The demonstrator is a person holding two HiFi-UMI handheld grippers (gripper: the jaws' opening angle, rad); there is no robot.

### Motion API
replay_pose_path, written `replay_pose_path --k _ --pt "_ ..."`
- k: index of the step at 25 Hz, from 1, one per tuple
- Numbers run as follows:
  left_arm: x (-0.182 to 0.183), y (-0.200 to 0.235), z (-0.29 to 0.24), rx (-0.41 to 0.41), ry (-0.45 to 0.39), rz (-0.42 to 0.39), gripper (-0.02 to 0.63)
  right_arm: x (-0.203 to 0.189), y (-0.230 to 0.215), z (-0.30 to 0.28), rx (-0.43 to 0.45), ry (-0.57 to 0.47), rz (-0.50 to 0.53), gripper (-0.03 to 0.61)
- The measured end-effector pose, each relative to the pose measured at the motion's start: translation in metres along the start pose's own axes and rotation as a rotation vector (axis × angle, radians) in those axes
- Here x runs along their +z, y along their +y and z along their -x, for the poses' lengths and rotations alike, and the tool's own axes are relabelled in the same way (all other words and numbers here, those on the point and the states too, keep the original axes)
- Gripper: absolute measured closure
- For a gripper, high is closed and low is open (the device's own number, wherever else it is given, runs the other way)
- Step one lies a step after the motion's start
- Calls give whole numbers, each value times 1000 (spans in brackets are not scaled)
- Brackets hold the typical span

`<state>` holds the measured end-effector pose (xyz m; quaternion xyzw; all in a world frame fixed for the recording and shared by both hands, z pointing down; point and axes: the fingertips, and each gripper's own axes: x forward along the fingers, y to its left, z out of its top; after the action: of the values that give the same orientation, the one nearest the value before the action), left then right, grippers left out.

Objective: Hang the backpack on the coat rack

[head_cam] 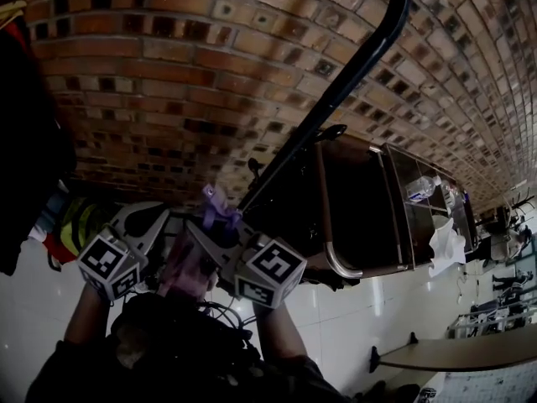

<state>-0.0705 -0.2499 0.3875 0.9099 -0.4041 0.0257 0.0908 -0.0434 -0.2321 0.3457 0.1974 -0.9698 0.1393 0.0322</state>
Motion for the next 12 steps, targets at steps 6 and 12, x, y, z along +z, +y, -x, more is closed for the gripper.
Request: replay_pose_path --k 6,12 --pt "7 22 -30 -57 11 -10 601 31 -36 -17 -15 -27 -15 577" --pt "15 39 -44 -67 4 -16 601 66 -46 -30 5 -44 26 577"
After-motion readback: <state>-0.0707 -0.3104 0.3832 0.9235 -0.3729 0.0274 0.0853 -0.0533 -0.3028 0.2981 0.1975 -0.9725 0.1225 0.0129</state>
